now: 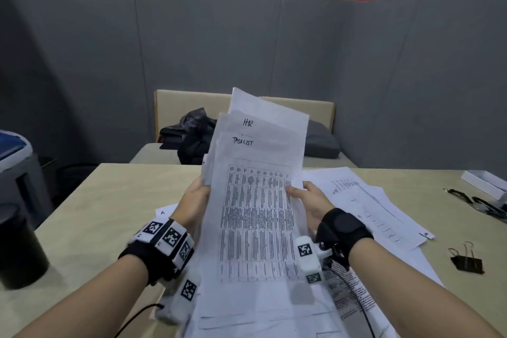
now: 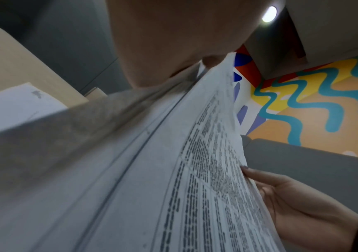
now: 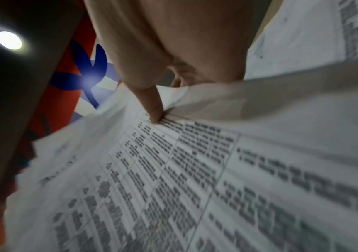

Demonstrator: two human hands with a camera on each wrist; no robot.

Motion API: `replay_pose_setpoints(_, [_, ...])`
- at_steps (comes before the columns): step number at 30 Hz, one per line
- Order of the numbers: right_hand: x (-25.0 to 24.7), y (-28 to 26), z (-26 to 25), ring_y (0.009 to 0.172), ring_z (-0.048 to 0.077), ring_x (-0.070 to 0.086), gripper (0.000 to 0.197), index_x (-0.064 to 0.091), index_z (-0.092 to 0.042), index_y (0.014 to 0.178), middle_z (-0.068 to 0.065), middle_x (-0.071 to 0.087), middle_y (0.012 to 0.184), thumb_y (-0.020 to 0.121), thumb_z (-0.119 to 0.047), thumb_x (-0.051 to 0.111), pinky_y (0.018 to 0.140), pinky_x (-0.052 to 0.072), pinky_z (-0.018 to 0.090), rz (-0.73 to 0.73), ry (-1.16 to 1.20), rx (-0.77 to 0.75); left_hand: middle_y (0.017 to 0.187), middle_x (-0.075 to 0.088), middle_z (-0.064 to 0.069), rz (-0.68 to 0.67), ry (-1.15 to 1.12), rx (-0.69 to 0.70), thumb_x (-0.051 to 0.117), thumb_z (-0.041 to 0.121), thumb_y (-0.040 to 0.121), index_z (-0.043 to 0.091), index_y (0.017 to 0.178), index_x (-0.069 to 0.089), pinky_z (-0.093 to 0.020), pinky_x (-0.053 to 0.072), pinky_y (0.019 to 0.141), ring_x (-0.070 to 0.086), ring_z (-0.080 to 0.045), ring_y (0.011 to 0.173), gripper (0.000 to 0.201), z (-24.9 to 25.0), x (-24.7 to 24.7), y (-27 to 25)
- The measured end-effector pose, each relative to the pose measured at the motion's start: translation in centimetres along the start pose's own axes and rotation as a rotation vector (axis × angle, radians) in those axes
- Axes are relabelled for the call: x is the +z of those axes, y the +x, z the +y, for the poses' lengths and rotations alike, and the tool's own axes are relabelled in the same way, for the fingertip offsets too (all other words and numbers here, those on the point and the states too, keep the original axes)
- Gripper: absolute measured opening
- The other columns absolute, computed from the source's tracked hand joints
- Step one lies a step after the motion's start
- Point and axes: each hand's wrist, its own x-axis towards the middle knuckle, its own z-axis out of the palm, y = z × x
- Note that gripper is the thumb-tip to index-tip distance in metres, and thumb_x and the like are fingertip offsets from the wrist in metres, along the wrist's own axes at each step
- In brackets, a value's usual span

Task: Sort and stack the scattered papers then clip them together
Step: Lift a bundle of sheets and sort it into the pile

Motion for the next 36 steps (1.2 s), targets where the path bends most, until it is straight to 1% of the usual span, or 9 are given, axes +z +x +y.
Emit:
replay_pose_setpoints(4, [0.8, -0.3, -2.3, 0.109, 0.024, 0.059, 0.054, 0.037, -0.008, 0.126, 0.007, 0.062, 0.110, 0.085, -0.011, 0.072, 0.103, 0.045, 0.039, 0.070, 0.048, -0.144, 0.132, 0.058, -0.002, -0.133, 0.014, 0.141, 0.034, 0.043, 0.099, 0.012, 0.137, 0.047, -0.026, 0.049, 0.090, 0.058, -0.018, 0.119, 0.050, 1.2, 0.6, 0.1])
replay_pose_setpoints(6, [1.4, -1.1, -4.2, 0.108, 0.022, 0.063, 0.048, 0.047, -0.005, 0.127, 0.008, 0.067, 0.112, 0.085, -0.010, 0.071, 0.100, 0.048, 0.035, 0.092, 0.030, -0.261, 0.128, 0.056, 0.008, -0.132, 0.100, 0.215, 0.044, 0.041, 0.096, 0.017, 0.139, 0.041, -0.011, 0.046, 0.078, 0.056, -0.007, 0.113, 0.049, 1.4, 0.8, 0.3])
replay_pose_setpoints(11, [2.7, -3.3, -9.1, 0.094, 0.013, 0.066, 0.020, 0.061, -0.012, 0.112, 0.006, 0.069, 0.109, 0.092, -0.009, 0.062, 0.079, 0.055, 0.019, 0.028, 0.032, -0.500, 0.093, 0.062, -0.001, -0.044, 0.188, 0.383, 0.053, 0.013, 0.094, 0.007, 0.123, 0.051, -0.027, 0.050, 0.070, 0.059, -0.017, 0.082, 0.030, 4.7, 0.8, 0.8])
replay_pose_setpoints(14, [3.5, -4.7, -12.0, 0.087, 0.003, 0.066, 0.012, 0.059, -0.021, 0.101, -0.007, 0.068, 0.097, 0.094, -0.011, 0.058, 0.077, 0.053, 0.017, 0.071, 0.056, -0.643, 0.109, 0.063, 0.001, -0.051, 0.115, 0.481, 0.052, 0.014, 0.095, 0.012, 0.127, 0.050, -0.033, 0.049, 0.091, 0.061, -0.017, 0.100, 0.032, 8.0, 1.7, 0.0])
replay_pose_setpoints(18, [4.3, -5.6, -13.7, 0.091, -0.007, 0.064, 0.013, 0.057, -0.031, 0.103, -0.023, 0.068, 0.093, 0.096, -0.020, 0.057, 0.082, 0.049, 0.014, 0.071, 0.093, -0.746, 0.110, 0.062, 0.001, -0.035, 0.119, 0.615, 0.052, 0.018, 0.094, 0.020, 0.120, 0.051, -0.032, 0.048, 0.092, 0.059, -0.019, 0.105, 0.026, 10.4, 2.5, 0.0])
replay_pose_setpoints(22, [3.7, -4.8, -12.0, 0.090, 0.000, 0.064, 0.013, 0.058, -0.023, 0.106, -0.012, 0.068, 0.099, 0.095, -0.015, 0.058, 0.084, 0.051, 0.021, 0.089, 0.017, -0.676, 0.098, 0.066, 0.008, 0.045, 0.052, 0.561, 0.052, 0.013, 0.094, 0.019, 0.116, 0.057, -0.032, 0.050, 0.087, 0.064, -0.018, 0.099, 0.023, 9.1, 2.4, 0.5])
replay_pose_setpoints(26, [2.6, -4.0, -9.5, 0.091, 0.004, 0.064, 0.015, 0.055, -0.018, 0.106, -0.009, 0.066, 0.099, 0.093, -0.014, 0.060, 0.085, 0.051, 0.025, 0.080, -0.079, -0.601, 0.109, 0.067, 0.003, 0.098, 0.087, 0.499, 0.061, 0.024, 0.091, 0.019, 0.121, 0.056, -0.040, 0.047, 0.101, 0.064, -0.016, 0.105, 0.031, 6.4, 1.6, 1.1])
replay_pose_setpoints(31, [1.8, -3.7, -8.9, 0.102, 0.012, 0.062, 0.022, 0.049, -0.016, 0.115, -0.001, 0.064, 0.113, 0.095, -0.017, 0.058, 0.094, 0.050, 0.028, 0.036, -0.102, -0.534, 0.113, 0.066, 0.000, 0.077, 0.217, 0.435, 0.068, 0.041, 0.082, 0.014, 0.129, 0.052, -0.016, 0.045, 0.075, 0.060, -0.001, 0.097, 0.056, 4.7, 1.5, 1.6])
replay_pose_setpoints(36, [2.4, -4.0, -8.7, 0.114, 0.012, 0.059, 0.028, 0.049, -0.017, 0.127, -0.001, 0.063, 0.123, 0.098, -0.016, 0.050, 0.103, 0.046, 0.030, 0.002, -0.194, -0.563, 0.096, 0.067, 0.010, 0.046, 0.225, 0.444, 0.064, 0.035, 0.086, 0.014, 0.117, 0.061, -0.017, 0.048, 0.073, 0.064, -0.008, 0.094, 0.037, 4.6, 2.7, 1.0])
